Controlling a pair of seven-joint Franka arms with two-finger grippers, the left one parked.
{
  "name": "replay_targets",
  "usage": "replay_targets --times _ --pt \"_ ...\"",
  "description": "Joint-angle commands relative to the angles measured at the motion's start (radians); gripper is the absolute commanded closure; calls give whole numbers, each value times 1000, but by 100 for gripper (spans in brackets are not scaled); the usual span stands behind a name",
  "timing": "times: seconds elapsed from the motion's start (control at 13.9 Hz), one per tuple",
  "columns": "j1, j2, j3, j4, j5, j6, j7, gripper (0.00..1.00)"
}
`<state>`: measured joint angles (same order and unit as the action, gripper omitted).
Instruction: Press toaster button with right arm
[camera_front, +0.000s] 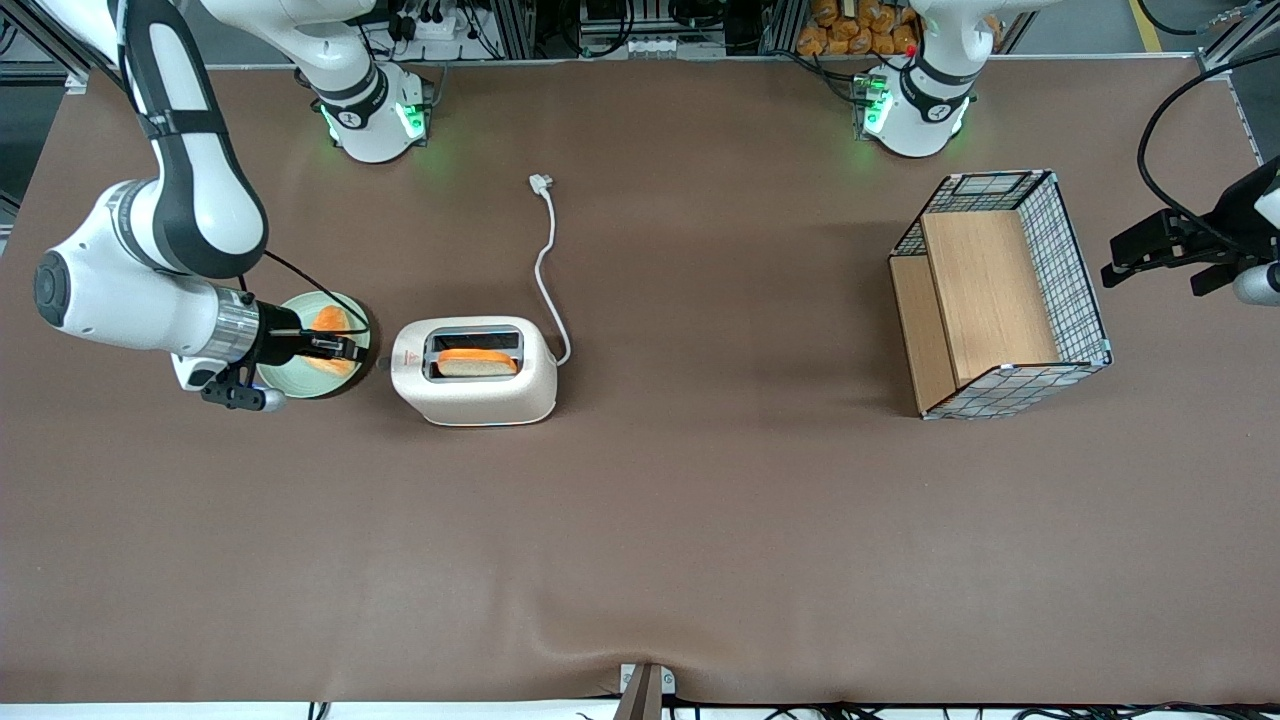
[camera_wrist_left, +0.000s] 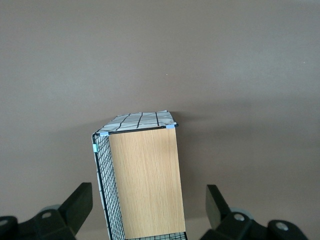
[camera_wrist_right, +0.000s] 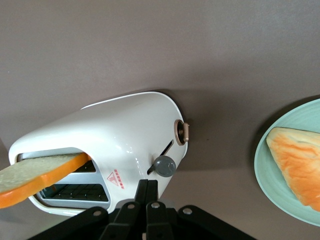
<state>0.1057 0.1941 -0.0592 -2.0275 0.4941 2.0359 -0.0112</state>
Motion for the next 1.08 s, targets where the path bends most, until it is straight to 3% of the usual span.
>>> replay_targets --times 0.0,0.43,0.65,1.0 --pt "12 10 -4 -3 31 17 -13 100" --pt "12 34 -4 -4 32 26 -16 100" --pt "9 56 -4 -4 101 24 -65 100" --pt "3 79 -4 -2 139 26 -107 100"
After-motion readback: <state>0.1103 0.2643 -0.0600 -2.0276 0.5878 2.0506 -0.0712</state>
